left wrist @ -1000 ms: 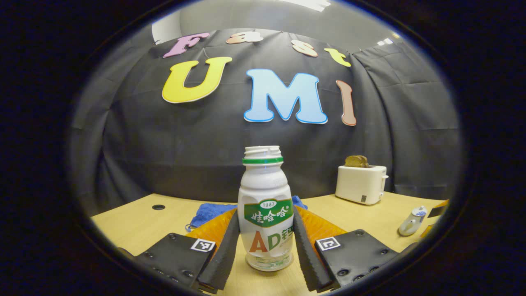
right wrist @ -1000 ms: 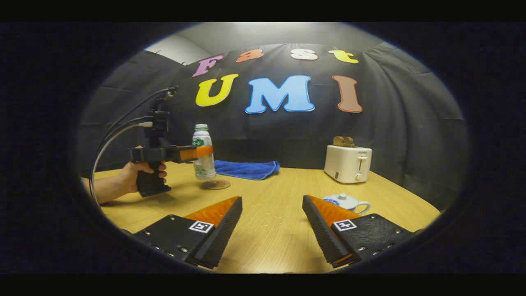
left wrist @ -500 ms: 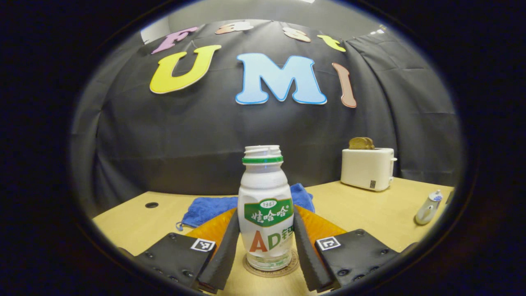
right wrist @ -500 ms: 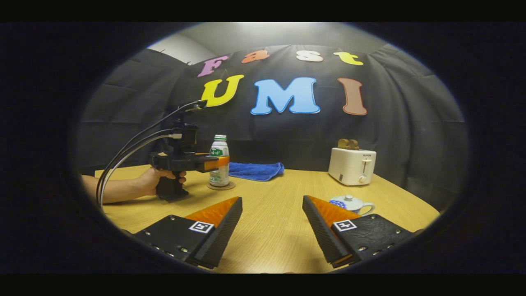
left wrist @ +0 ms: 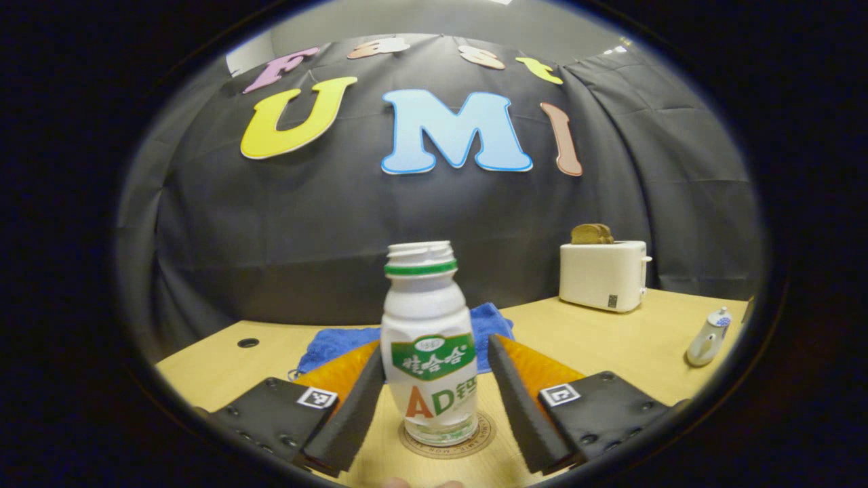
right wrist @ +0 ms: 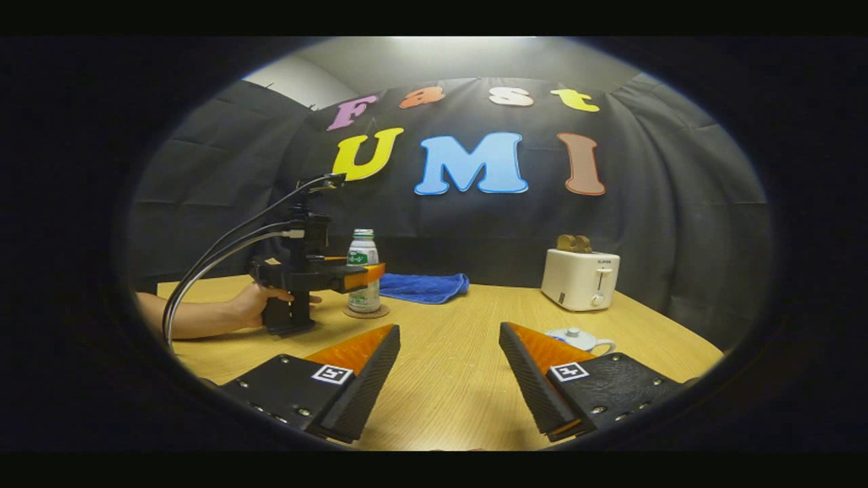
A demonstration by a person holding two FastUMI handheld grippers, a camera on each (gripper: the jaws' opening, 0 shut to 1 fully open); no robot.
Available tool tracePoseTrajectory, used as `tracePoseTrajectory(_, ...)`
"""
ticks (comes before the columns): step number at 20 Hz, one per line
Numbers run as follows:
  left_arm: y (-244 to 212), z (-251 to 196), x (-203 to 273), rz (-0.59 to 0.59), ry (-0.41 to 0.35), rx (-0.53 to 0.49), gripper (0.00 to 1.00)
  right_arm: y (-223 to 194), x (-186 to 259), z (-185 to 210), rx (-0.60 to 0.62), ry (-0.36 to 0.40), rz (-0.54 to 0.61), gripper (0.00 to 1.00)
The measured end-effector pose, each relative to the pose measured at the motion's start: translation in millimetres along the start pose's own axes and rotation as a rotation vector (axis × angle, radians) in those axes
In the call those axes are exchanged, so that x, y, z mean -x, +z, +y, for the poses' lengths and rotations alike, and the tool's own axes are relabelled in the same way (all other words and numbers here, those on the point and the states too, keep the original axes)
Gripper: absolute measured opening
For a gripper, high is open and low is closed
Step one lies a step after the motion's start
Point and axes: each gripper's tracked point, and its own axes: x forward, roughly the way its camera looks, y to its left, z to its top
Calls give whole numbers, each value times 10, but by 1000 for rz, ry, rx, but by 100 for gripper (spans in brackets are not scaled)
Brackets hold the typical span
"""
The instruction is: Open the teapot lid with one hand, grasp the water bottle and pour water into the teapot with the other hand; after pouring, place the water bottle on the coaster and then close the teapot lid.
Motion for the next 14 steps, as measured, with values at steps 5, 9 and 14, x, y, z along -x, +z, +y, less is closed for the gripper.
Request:
tracePoseTrajectory(5, 145, 32, 192, -32, 29, 0, 99, 19, 16, -5, -3, 2, -2, 90)
tracePoseTrajectory(9, 300, 58, 650, -50, 75, -6, 94, 247, 111, 34, -5, -2, -47, 90)
tracePoseTrajectory(14, 458, -331, 1986, -103, 112, 21, 100, 493, 89, 164, -45, -81, -88, 90)
